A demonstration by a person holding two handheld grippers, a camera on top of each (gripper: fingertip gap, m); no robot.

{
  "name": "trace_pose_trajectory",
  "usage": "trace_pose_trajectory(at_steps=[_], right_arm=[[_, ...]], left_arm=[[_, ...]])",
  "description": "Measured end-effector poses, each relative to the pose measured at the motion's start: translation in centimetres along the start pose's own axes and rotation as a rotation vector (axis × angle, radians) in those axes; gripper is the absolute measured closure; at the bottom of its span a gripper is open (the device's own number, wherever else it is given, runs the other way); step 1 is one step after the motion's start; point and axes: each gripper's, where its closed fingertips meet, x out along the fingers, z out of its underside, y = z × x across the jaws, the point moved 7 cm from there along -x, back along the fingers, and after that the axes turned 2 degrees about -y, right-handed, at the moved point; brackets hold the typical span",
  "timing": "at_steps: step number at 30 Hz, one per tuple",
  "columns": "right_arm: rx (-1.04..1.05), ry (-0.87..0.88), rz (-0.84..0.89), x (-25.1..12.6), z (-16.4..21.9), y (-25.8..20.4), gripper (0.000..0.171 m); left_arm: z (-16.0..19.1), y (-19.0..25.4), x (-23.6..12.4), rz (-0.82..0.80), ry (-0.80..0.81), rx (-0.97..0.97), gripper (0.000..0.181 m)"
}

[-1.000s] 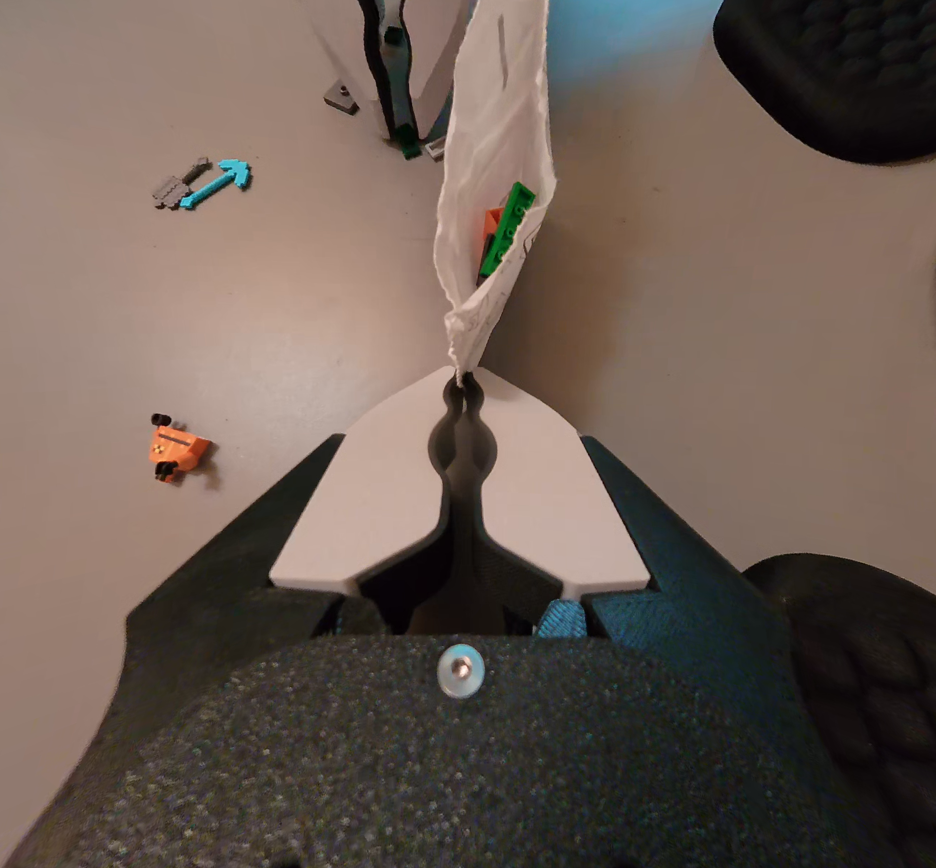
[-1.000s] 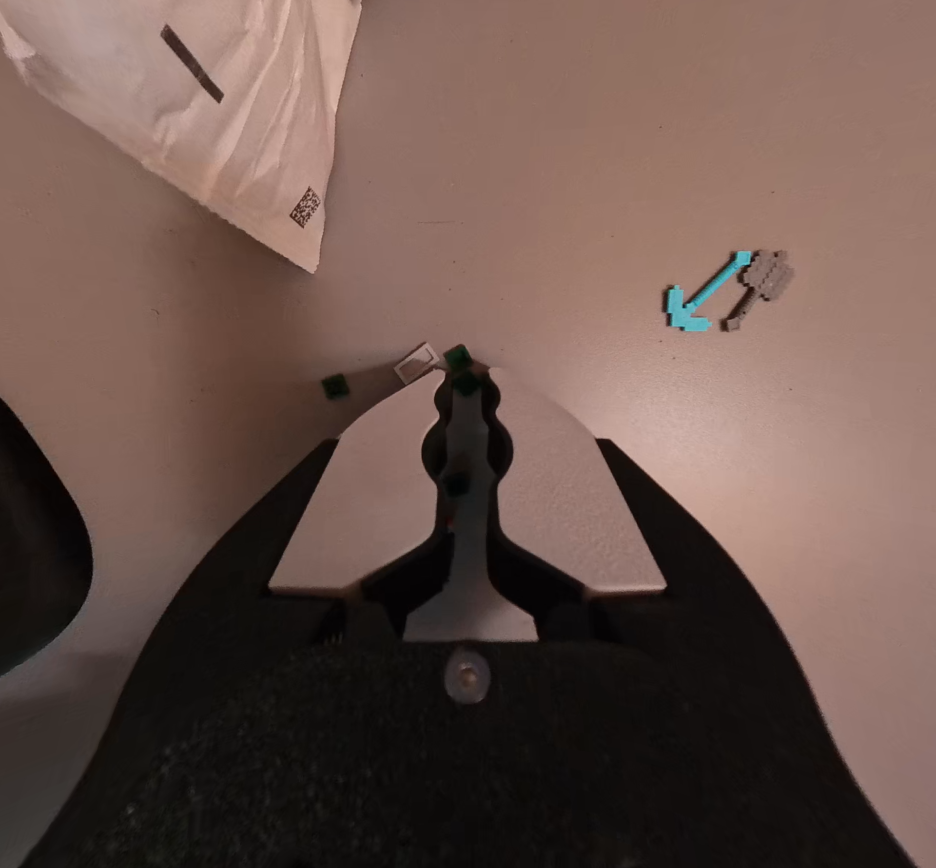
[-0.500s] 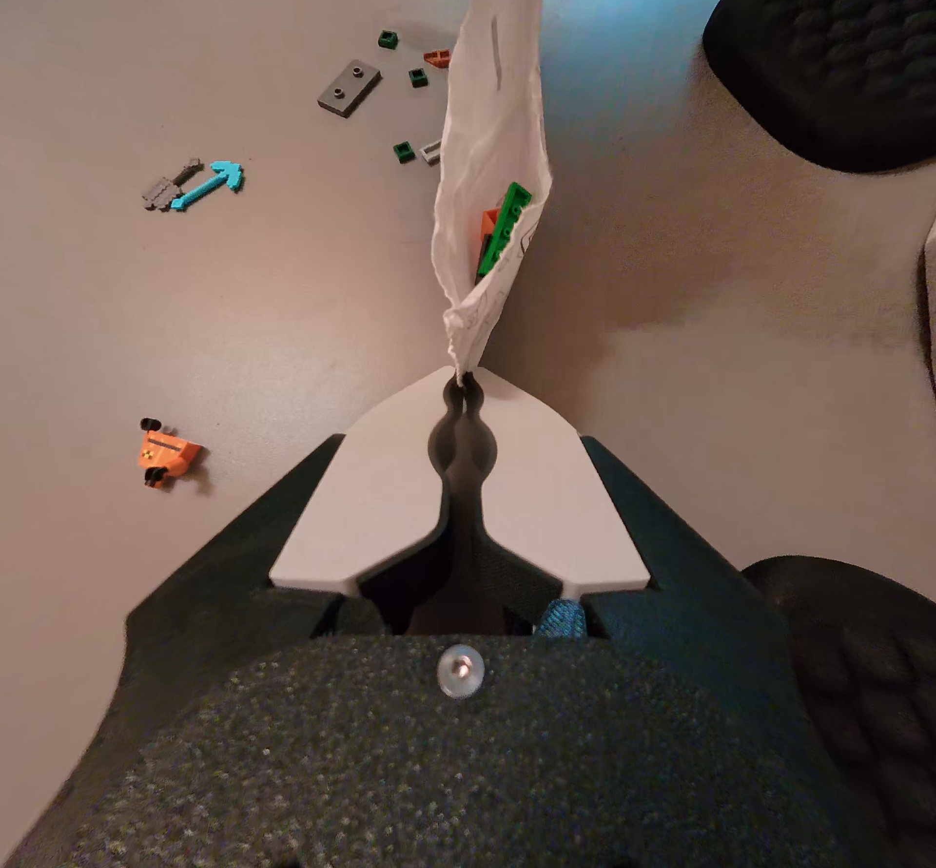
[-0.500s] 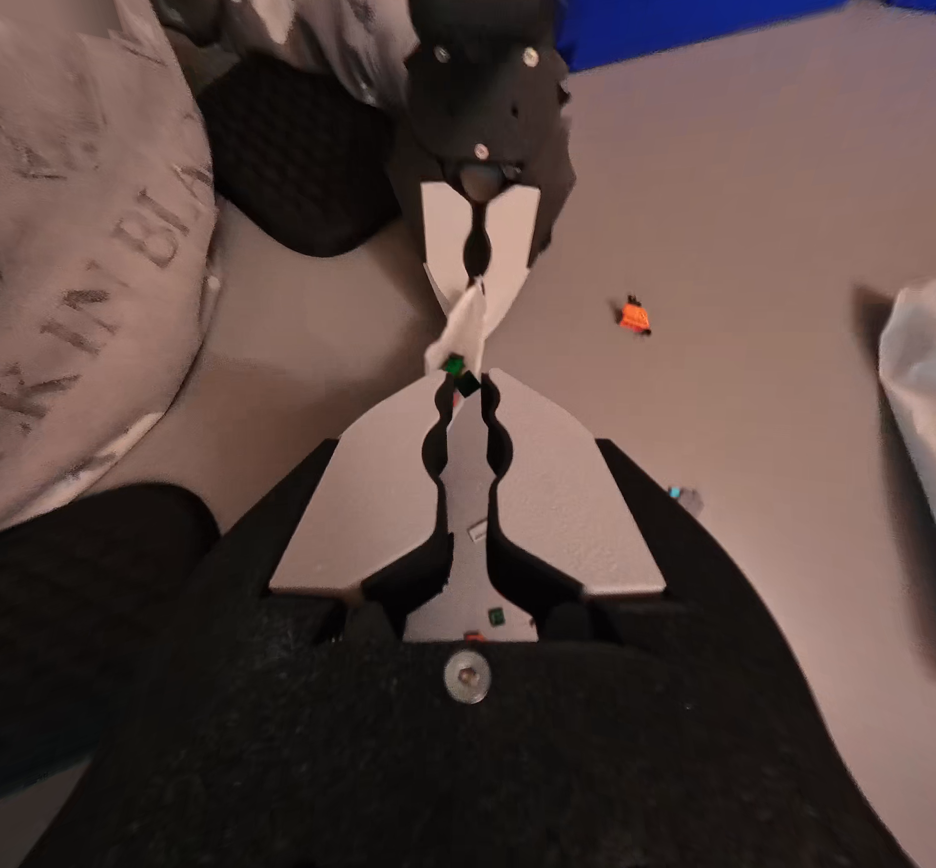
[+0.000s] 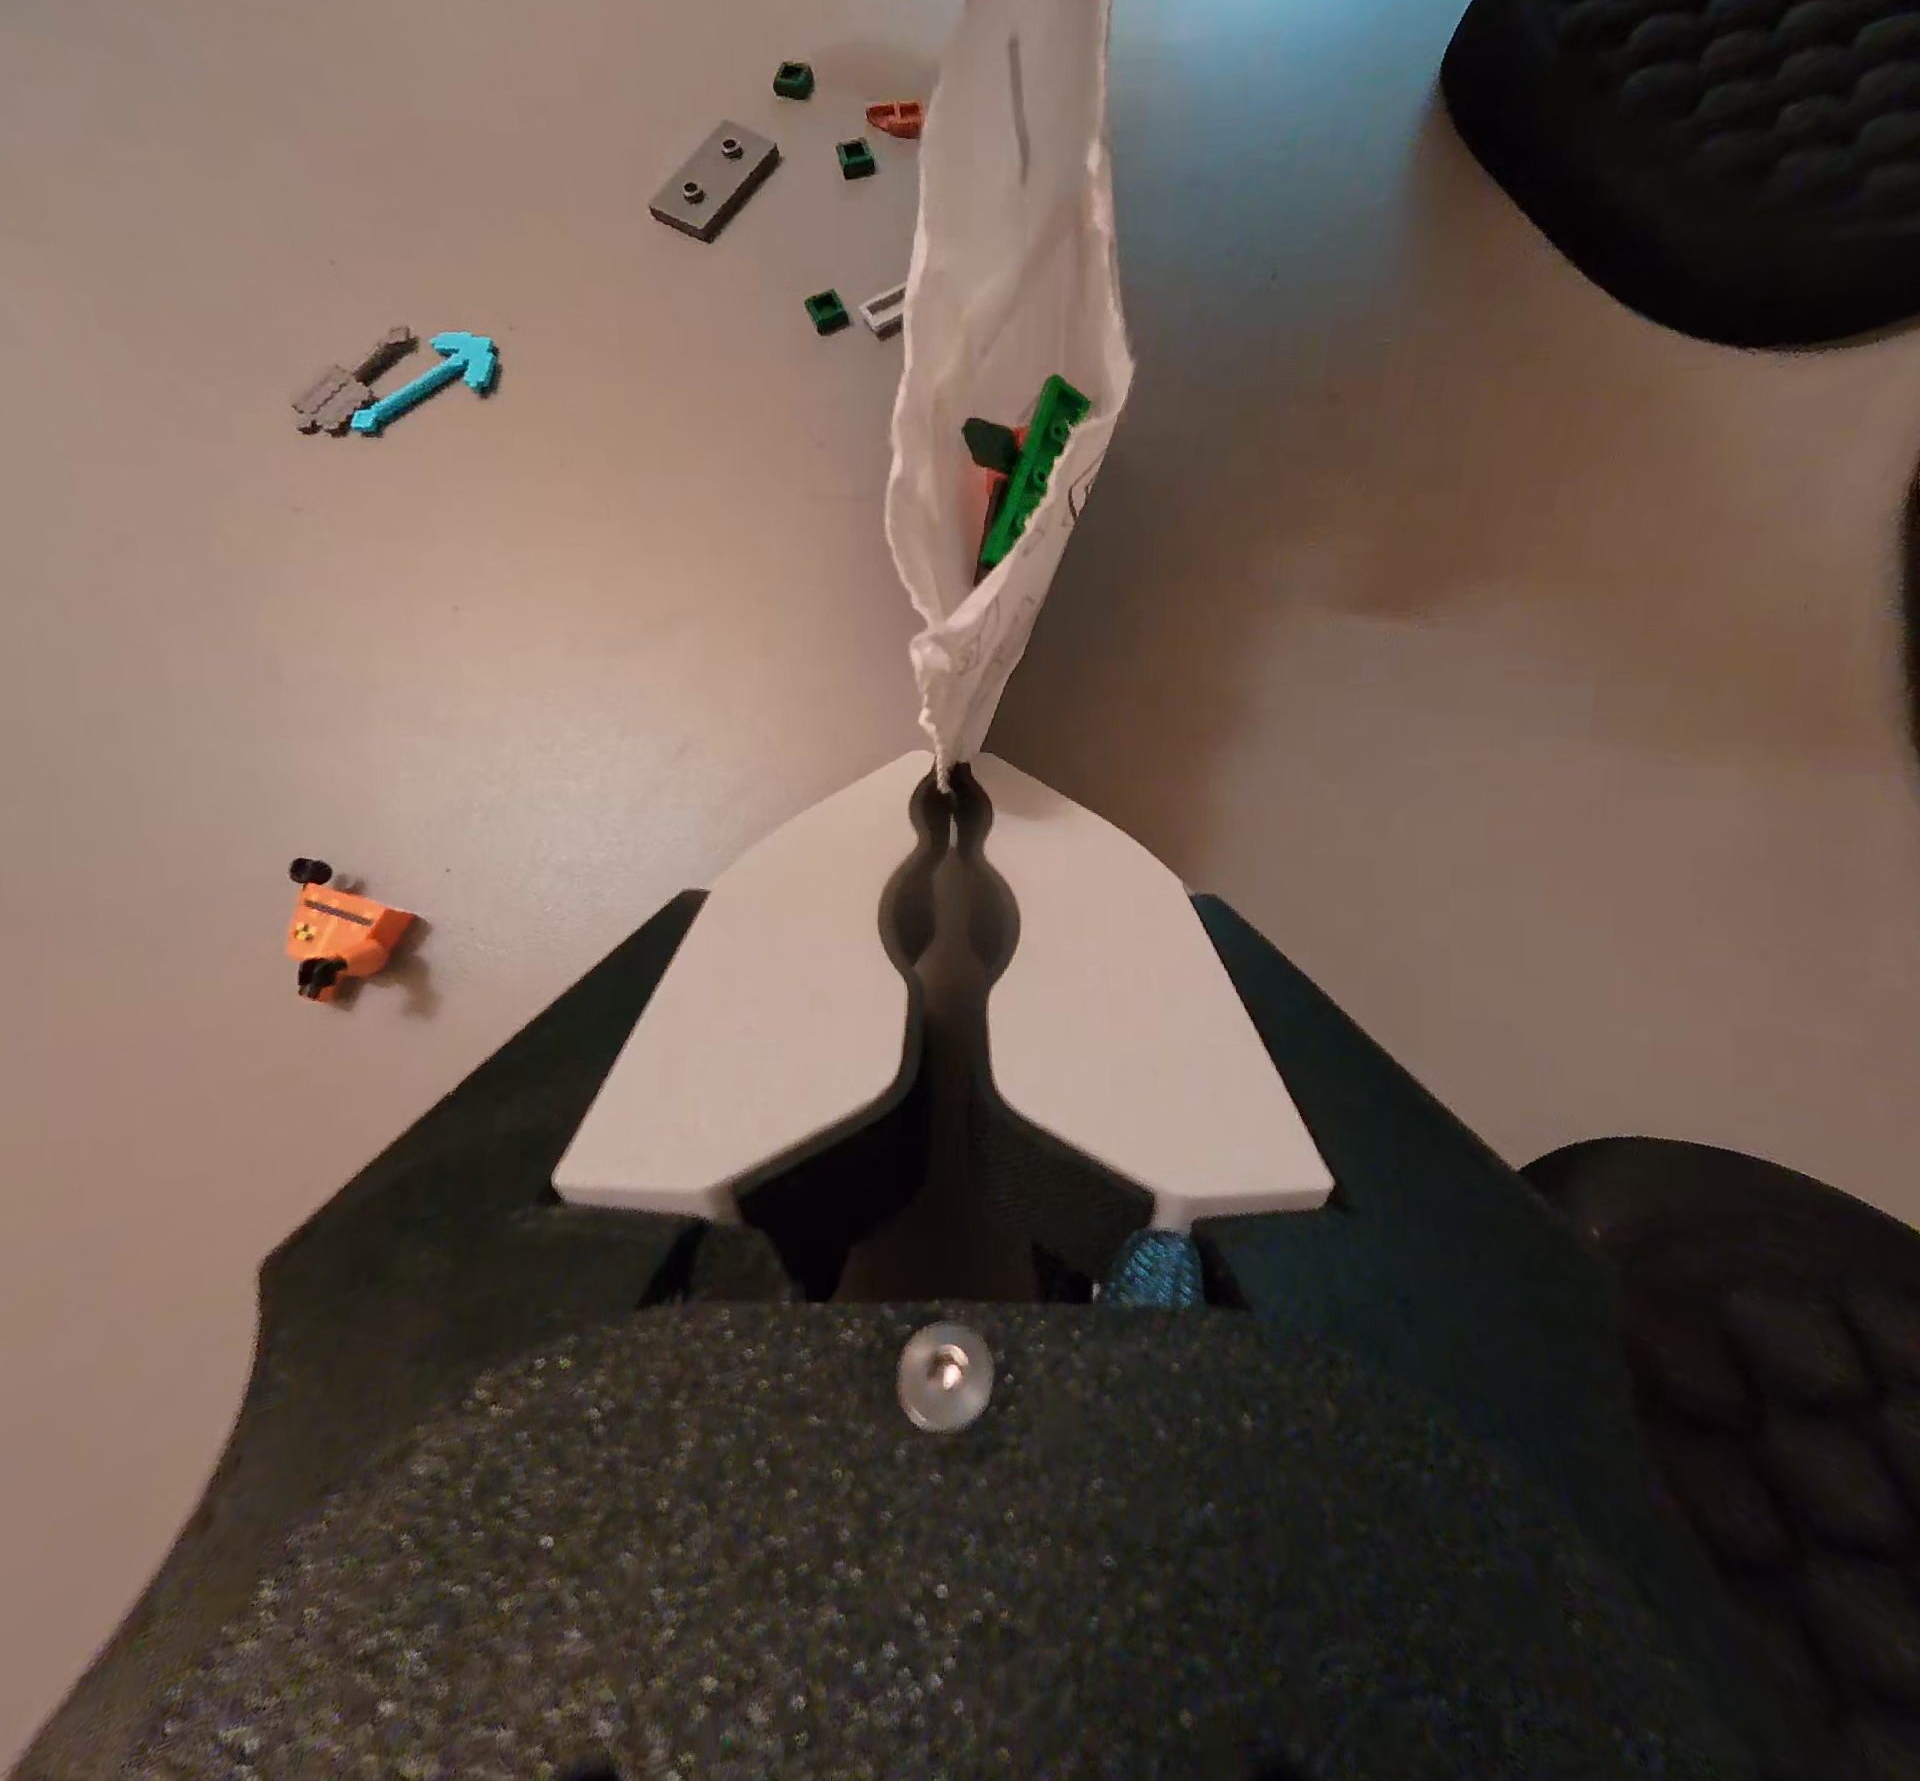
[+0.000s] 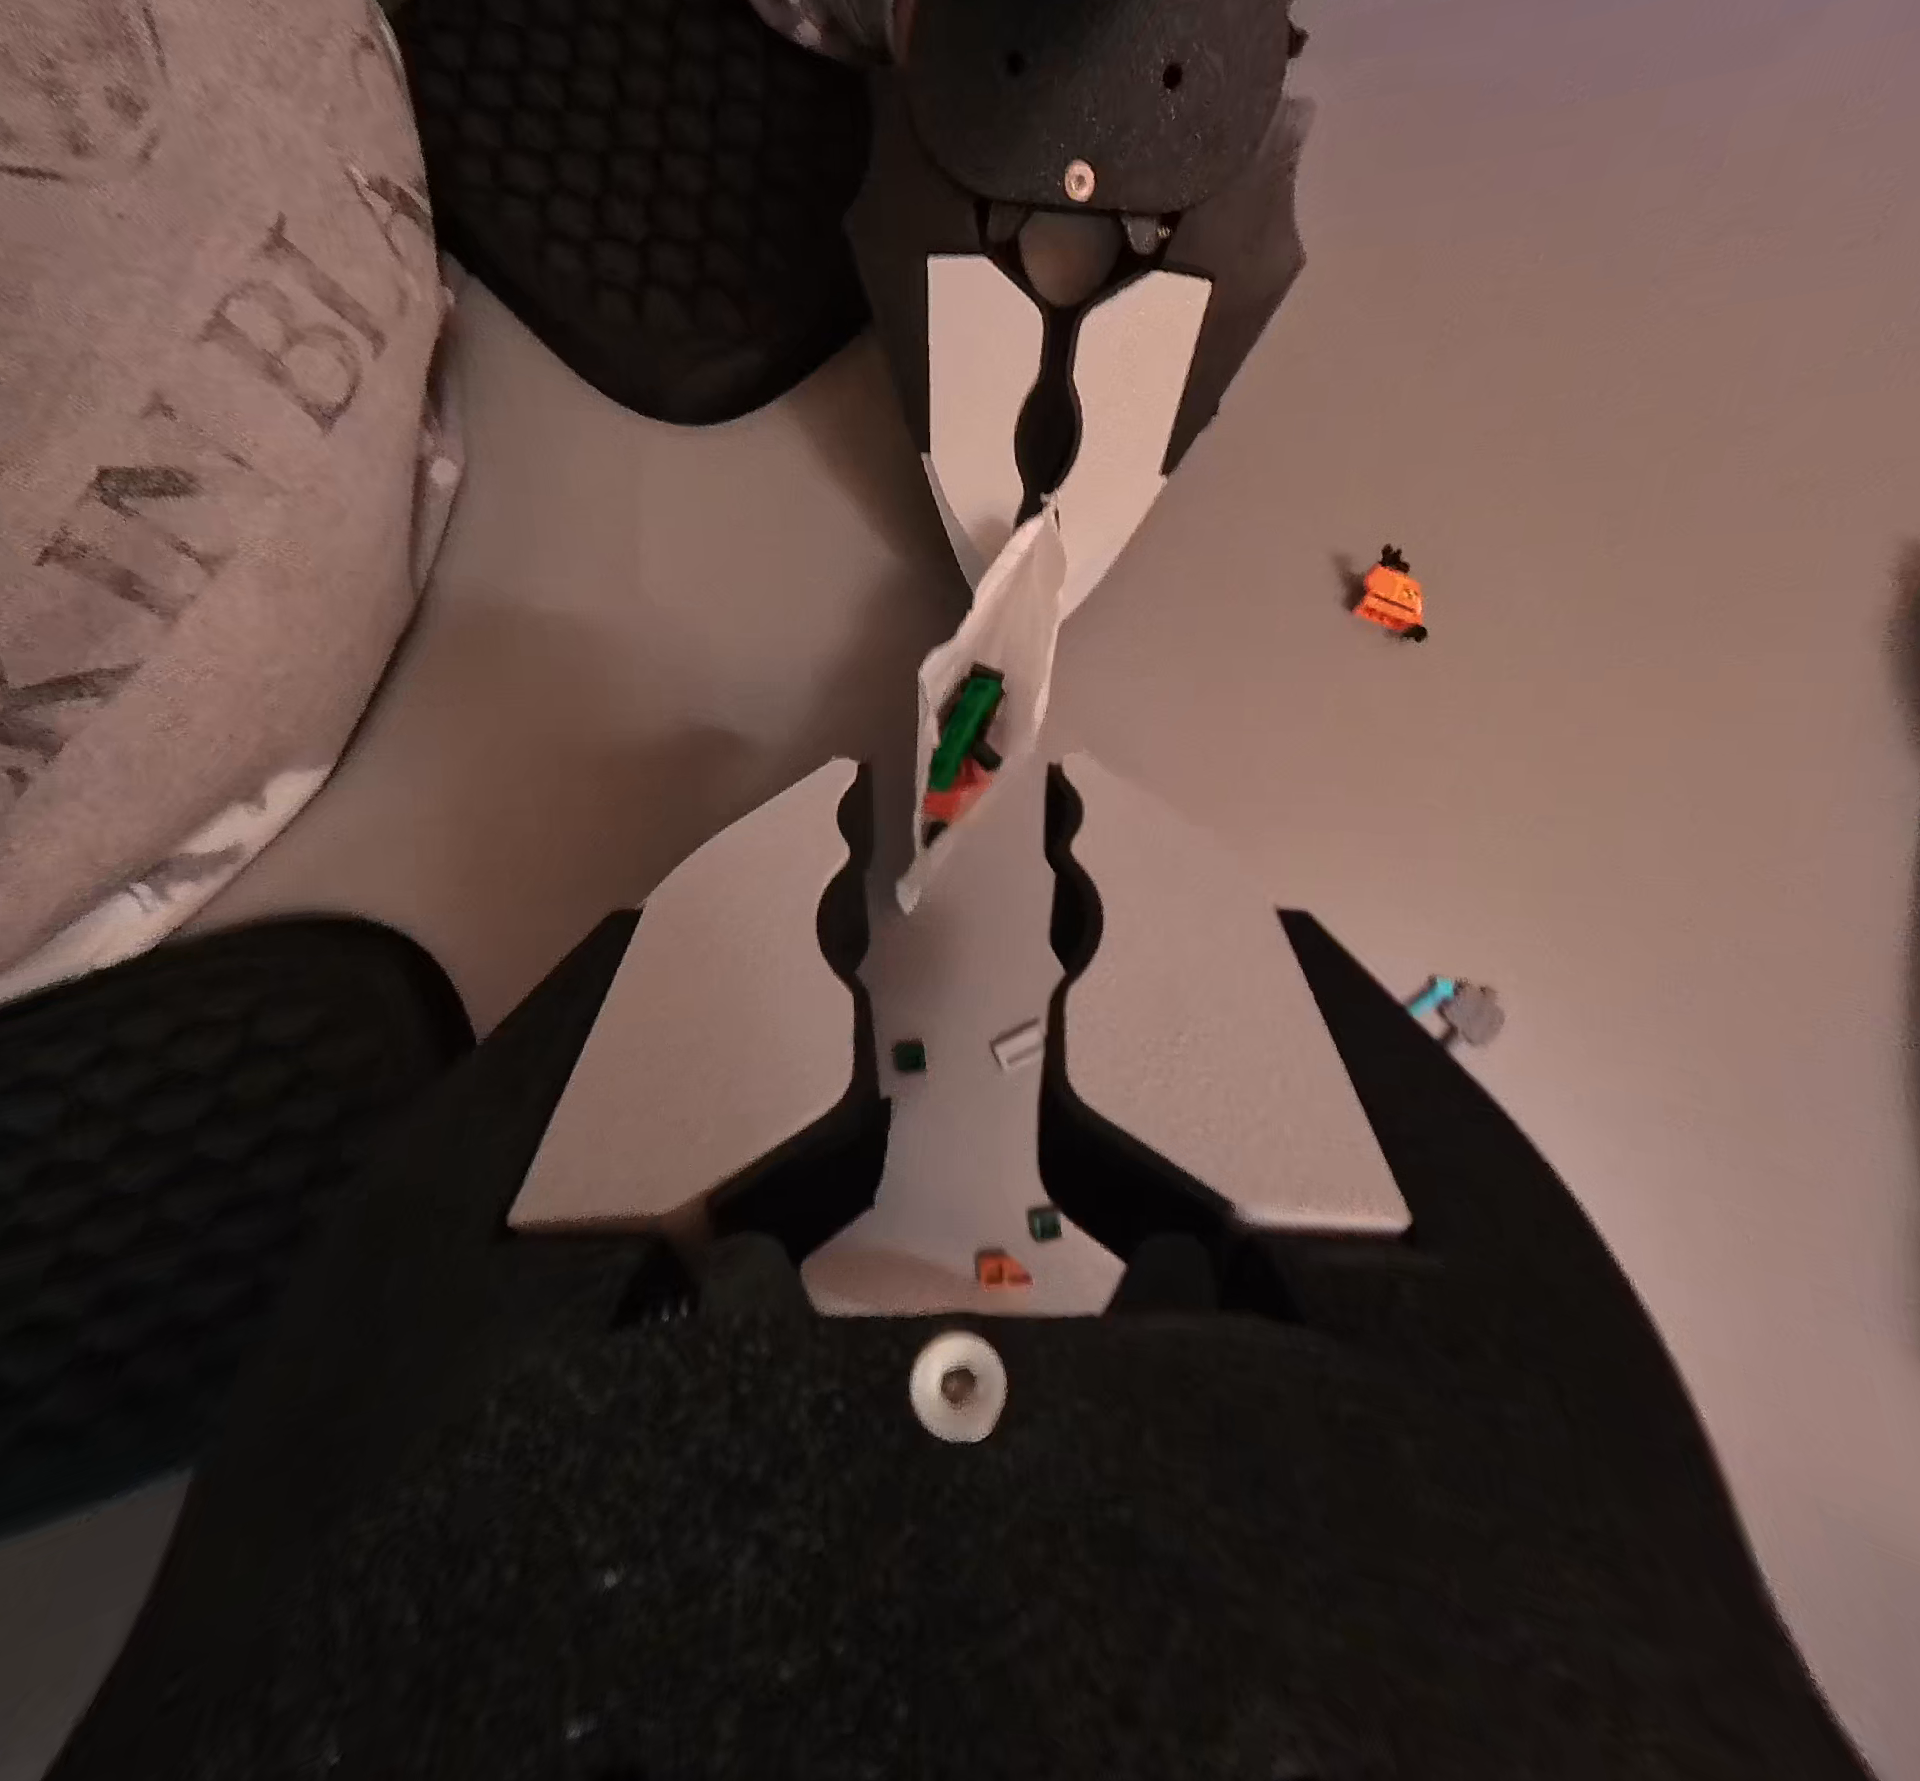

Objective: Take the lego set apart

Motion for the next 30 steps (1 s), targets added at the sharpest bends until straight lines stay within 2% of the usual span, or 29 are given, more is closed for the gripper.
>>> trace_pose_trajectory(at_steps=[4,11,16,22,30], right_arm=[[0.053,-0.12,0.093,-0.9,3.3,1.5,0.146],[0.102,-0.272,0.088,2.7,7.8,2.0,0.144],[0.134,-0.273,0.052,3.7,8.3,2.4,0.141],[0.133,-0.268,0.044,3.7,8.4,2.7,0.155],[0.126,-0.241,0.069,3.3,8.4,2.5,0.157]], left_arm=[[0.1,-0.1,-0.2,-0.009,-0.013,0.01,0.18],[0.3,-0.4,-0.5,-0.014,-0.027,0.01,0.18],[0.3,-0.4,-0.5,-0.012,-0.026,0.009,0.18],[0.3,-0.4,-0.5,-0.009,-0.023,0.008,0.18],[0.3,-0.4,-0.4,-0.005,-0.019,0.008,0.18]])
